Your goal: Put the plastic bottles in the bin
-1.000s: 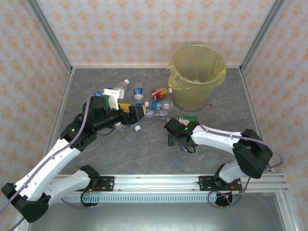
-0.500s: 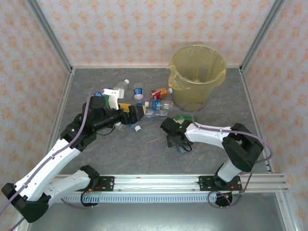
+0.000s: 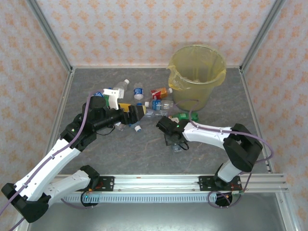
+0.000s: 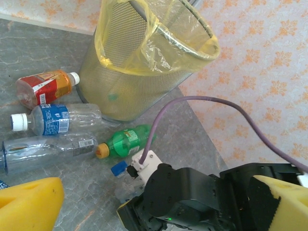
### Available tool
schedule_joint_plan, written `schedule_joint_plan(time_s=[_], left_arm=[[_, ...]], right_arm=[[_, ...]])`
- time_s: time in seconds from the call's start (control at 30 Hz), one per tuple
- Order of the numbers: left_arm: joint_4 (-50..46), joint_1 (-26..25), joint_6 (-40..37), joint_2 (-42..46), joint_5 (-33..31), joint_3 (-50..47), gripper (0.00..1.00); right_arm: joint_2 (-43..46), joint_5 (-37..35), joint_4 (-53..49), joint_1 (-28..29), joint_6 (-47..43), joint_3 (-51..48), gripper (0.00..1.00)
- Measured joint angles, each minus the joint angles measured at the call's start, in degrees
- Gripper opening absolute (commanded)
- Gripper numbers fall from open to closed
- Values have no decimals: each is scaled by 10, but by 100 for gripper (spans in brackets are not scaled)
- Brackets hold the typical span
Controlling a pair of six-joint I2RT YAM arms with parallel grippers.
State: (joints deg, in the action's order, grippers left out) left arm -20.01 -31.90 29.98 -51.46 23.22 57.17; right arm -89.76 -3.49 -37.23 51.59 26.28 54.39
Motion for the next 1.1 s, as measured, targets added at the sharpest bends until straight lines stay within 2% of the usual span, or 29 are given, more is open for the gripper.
schedule_joint_plan(time_s=[0.17,0.4,0.6,0.77,0.9,1.1], left_arm=[[0,0,0,1,-20,0,99],[1,0,0,16,-64,0,99],[7,0,0,33,-117,2,99],[17,0,0,37,-137,4,99],[19,0,0,37,-141,5,99],[19,0,-1,36,-147,5,99]], right_arm=[[54,-21,-20,0,2,30,57],[114,-90,-48,0,13,136,55],[132,-155,-54,0,20,227,55],[131,-198,-59,-7,19,294,54],[123,-220,-59,-44,13,342,54],[100,-223,-54,-140,-10,382,54]])
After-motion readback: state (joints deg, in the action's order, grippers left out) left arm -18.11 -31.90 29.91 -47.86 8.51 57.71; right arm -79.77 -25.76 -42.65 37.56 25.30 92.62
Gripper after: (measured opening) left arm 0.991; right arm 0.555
